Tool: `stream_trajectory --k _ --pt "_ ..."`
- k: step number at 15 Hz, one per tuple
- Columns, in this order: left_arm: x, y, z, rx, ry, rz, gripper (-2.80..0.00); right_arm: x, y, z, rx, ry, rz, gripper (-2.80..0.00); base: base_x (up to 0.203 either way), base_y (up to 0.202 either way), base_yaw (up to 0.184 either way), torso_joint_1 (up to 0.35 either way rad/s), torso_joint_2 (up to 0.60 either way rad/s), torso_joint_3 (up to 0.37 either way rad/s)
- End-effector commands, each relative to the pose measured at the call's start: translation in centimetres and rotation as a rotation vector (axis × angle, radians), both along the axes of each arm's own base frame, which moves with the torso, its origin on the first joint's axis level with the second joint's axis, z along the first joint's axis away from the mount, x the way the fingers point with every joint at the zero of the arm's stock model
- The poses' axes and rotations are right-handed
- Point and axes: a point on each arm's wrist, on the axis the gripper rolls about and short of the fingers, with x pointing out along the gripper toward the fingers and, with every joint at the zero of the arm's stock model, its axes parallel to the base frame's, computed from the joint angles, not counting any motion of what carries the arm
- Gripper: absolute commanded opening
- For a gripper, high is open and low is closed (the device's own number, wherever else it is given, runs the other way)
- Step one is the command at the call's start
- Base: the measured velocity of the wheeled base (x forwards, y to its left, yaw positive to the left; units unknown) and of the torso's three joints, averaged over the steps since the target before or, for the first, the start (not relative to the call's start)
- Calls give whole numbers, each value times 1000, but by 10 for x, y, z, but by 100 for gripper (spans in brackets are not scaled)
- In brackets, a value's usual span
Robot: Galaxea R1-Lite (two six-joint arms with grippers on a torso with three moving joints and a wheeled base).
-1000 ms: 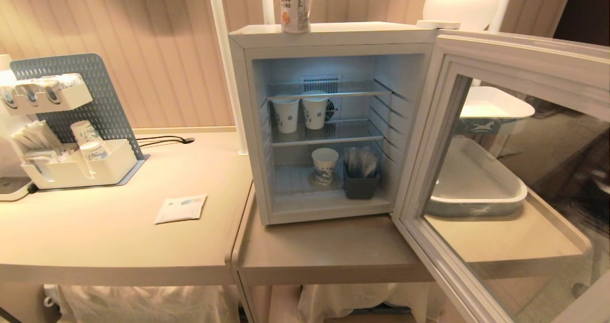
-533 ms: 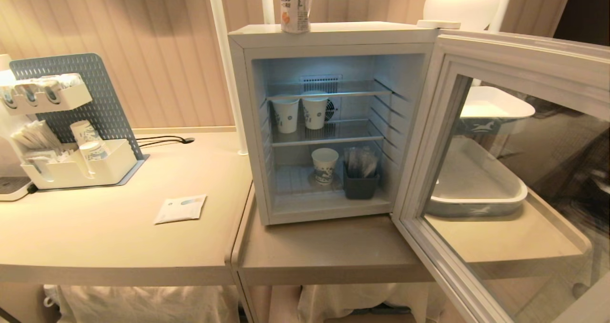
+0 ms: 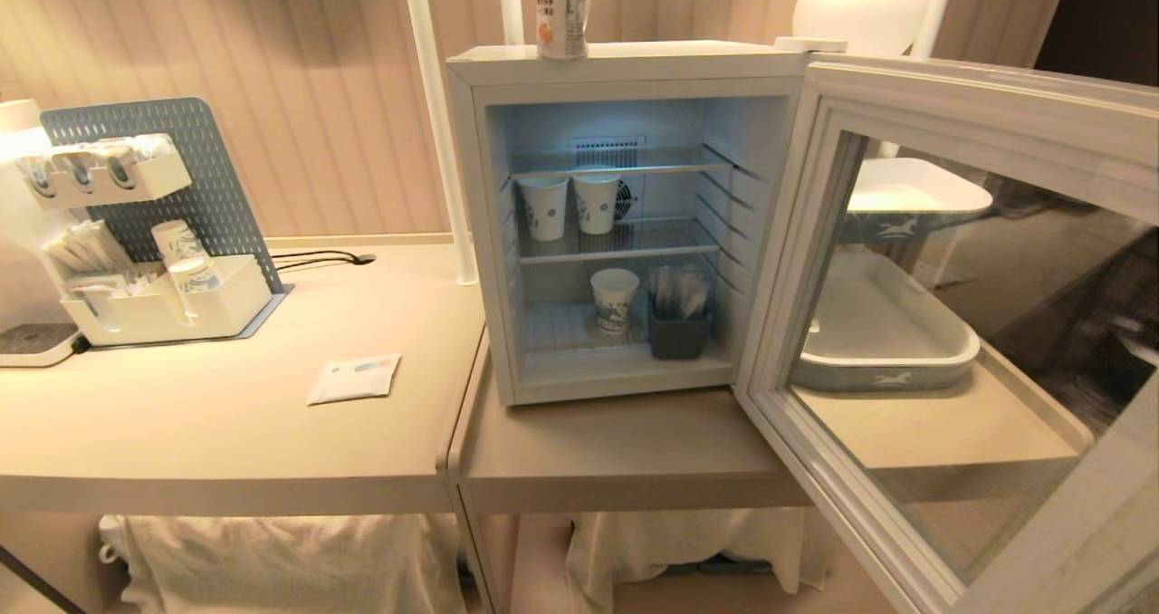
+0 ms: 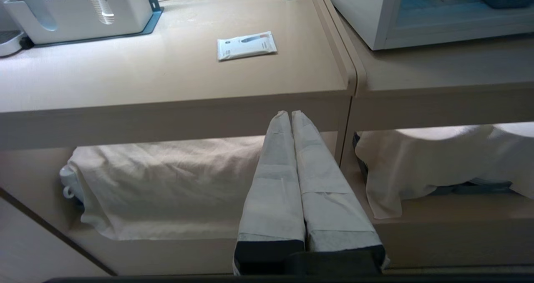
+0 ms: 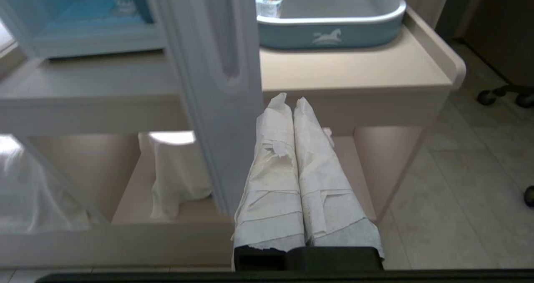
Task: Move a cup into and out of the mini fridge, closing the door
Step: Put the yoghurt in the freezer
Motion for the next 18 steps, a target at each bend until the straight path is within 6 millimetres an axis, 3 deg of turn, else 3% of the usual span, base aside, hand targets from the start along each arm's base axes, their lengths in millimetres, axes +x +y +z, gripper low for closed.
stream_trajectory --k 1,6,10,18 --pt "0 0 -1 -2 6 1 -280 0 0 0 0 2 1 -280 -203 0 3 4 5 -1" --pt "0 0 0 -3 3 1 -280 0 0 0 0 2 1 -280 -171 0 -1 -1 5 4" --pt "0 0 0 -22 -1 3 -280 0 0 0 0 2 2 -280 0 0 0 0 0 0" --pt "0 0 0 -22 0 3 -280 0 0 0 0 2 2 -280 1 172 -1 2 1 3"
